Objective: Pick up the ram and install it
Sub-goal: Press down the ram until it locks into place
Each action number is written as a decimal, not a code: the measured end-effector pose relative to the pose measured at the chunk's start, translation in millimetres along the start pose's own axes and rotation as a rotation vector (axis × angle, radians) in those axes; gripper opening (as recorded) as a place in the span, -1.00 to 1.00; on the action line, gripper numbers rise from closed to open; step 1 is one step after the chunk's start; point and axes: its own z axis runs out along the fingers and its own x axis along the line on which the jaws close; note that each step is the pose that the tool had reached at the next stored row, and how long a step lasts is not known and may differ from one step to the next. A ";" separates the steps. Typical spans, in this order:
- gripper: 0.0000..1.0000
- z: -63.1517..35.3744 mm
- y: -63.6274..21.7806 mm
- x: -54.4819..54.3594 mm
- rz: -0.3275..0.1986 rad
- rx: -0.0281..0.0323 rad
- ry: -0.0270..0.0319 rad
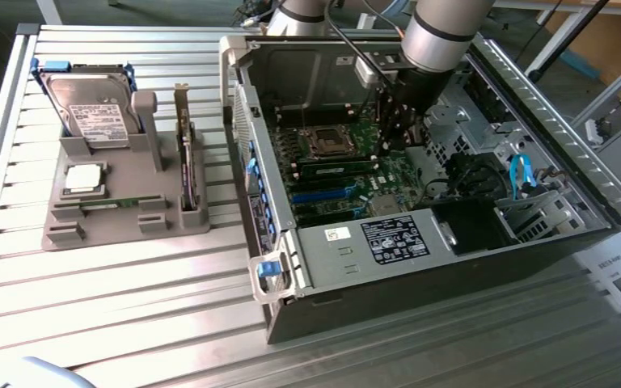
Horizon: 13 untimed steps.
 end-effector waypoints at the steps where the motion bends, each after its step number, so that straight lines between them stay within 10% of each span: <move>1: -0.80 0.0 0.0 0.0 0.000 0.0000 0.0000; 13: -0.80 0.3 13.5 0.1 0.000 -0.0001 0.0003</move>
